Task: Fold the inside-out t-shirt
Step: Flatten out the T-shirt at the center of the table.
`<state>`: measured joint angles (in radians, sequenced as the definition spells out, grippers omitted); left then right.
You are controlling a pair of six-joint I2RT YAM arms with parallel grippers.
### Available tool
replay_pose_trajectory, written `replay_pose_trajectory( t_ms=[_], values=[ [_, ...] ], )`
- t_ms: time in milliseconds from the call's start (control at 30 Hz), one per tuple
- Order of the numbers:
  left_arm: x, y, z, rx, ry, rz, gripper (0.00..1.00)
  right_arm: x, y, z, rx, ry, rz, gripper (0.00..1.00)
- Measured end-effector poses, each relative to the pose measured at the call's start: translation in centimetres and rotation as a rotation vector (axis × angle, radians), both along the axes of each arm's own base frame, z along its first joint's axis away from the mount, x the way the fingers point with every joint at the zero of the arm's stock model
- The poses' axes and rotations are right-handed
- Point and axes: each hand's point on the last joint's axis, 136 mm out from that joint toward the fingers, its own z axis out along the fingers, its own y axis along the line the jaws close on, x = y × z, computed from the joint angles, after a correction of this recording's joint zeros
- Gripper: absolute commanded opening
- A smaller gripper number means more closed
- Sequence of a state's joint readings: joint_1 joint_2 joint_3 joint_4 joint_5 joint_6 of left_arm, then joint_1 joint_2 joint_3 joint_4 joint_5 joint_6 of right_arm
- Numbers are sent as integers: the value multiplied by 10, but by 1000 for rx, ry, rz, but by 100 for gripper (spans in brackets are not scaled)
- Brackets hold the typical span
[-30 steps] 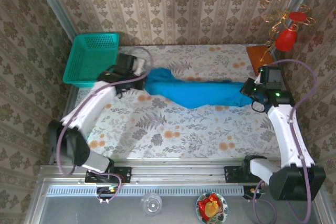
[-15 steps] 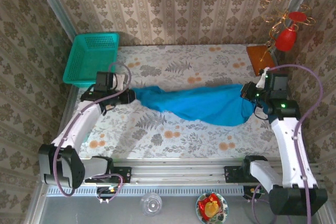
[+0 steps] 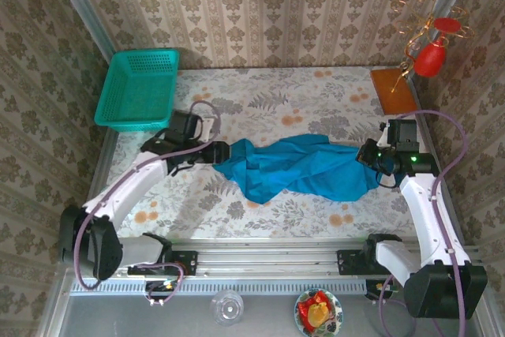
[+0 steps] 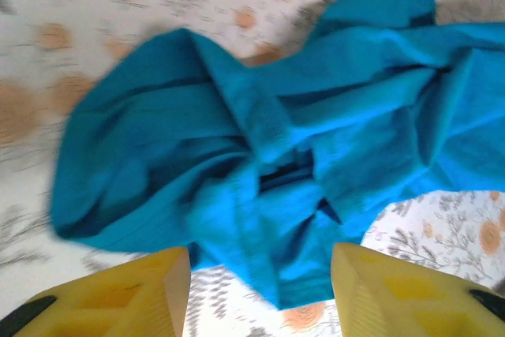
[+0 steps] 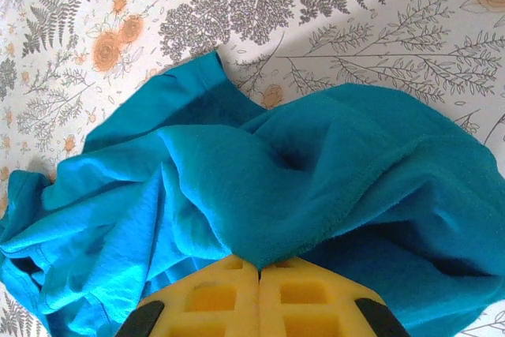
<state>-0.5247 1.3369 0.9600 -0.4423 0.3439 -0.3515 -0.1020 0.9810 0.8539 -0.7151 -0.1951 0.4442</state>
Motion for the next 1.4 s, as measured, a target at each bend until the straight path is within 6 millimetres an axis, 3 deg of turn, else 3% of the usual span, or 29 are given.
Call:
replay_pose_trajectory(
  t_ms=[100,267,433,567,667,733,800,833,900,1033,1167,1267,1400],
  values=[
    [0,-22,-20,19,42,-45,53,-2,0,-5,2,11,0,0],
    [21,-35,-53,46,115,-42,55,-2,0,-5,3,13,0,0],
    [40,-56,-68,16,152,-63,55,-3,0,-3,3,2,-2,0],
    [49,-70,-81,-24,188,-73,48,-4,1,-3,5,-3,-5,0],
    [48,-73,-90,-34,218,-73,32,-4,1,-4,9,-1,-7,0],
    [48,-75,-90,-39,222,-72,27,-3,1,-4,12,-4,-8,0],
    [51,-76,-86,-48,218,-68,36,-2,2,-2,17,-11,-10,0],
    [54,-76,-84,-51,213,-63,47,-1,2,-2,20,-15,-12,0],
    [61,-73,-79,-43,195,-53,58,0,3,-1,27,-19,-12,0],
    [73,-64,-75,29,148,-26,62,1,3,-1,32,-22,-11,0],
    [69,-64,-82,65,165,-33,62,1,3,-1,32,-22,-11,0],
    [66,-68,-95,81,192,-42,54,1,3,0,32,-23,-11,0],
    [63,-69,-107,91,228,-35,26,1,3,1,31,-30,-11,0]
  ],
)
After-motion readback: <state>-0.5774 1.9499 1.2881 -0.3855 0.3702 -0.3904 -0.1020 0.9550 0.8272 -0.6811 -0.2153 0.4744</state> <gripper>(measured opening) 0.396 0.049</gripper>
